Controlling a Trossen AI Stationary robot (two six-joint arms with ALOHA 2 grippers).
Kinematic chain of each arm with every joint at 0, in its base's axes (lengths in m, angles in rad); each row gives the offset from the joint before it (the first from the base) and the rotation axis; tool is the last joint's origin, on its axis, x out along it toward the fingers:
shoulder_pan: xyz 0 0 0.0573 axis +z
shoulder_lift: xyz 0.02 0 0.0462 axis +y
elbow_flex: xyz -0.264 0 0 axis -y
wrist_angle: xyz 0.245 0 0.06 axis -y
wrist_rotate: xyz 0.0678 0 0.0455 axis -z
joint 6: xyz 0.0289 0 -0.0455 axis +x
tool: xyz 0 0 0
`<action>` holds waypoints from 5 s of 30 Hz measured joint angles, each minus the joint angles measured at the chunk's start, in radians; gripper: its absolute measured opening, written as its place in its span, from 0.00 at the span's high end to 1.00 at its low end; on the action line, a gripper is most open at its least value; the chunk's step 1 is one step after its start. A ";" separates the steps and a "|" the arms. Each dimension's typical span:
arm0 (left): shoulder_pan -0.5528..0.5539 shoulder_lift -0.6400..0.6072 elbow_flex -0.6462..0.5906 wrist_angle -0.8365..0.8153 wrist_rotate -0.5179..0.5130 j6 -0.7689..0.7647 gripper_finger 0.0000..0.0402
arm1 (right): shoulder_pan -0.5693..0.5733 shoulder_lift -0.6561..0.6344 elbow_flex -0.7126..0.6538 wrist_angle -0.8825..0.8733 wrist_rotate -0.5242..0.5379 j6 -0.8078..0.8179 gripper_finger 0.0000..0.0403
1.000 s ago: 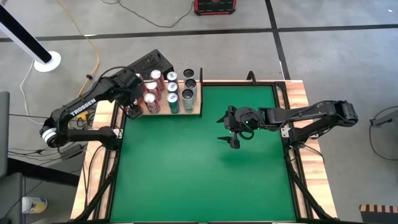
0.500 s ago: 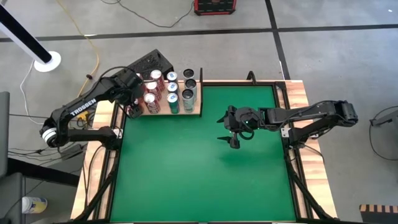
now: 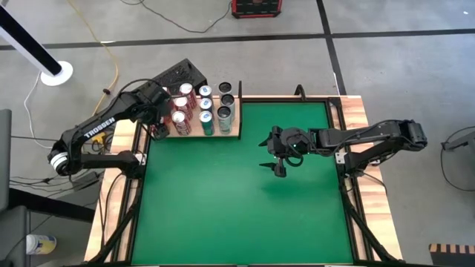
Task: Place canned beverage on shelf
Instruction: Put the red soda can on the shelf aligned with the other red soda cans, then adjust the white and yellow soda can on the shelf
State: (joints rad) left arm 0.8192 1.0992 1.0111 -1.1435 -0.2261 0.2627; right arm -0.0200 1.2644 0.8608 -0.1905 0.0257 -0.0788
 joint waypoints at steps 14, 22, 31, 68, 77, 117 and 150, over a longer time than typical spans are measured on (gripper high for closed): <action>0.000 0.000 0.000 0.004 0.019 0.026 0.16 | 0.000 0.000 0.000 -0.003 0.000 0.000 0.05; 0.000 0.000 0.000 0.007 0.003 0.025 0.15 | 0.000 0.000 0.000 -0.003 0.000 0.000 0.05; -0.001 0.000 0.000 0.006 -0.023 0.016 0.15 | 0.000 0.000 0.000 -0.003 0.000 0.001 0.05; -0.275 -0.093 0.273 0.383 0.720 -0.189 0.18 | 0.001 -0.003 0.100 -0.039 -0.001 0.045 0.05; -0.581 -0.169 0.034 0.642 0.573 -0.201 0.30 | 0.000 -0.001 0.103 0.036 0.000 0.045 0.05; -0.709 -0.523 -0.050 0.533 -0.070 -0.132 1.00 | -0.418 0.488 0.546 -0.015 0.031 0.026 0.96; -0.709 -0.522 -0.050 0.528 -0.069 -0.145 1.00 | -0.435 0.526 0.544 0.045 0.022 0.049 0.96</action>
State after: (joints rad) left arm 0.1098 0.5770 0.9607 -0.6151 -0.2947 0.1181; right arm -0.4551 1.7908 1.4045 -0.1455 0.0476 -0.0293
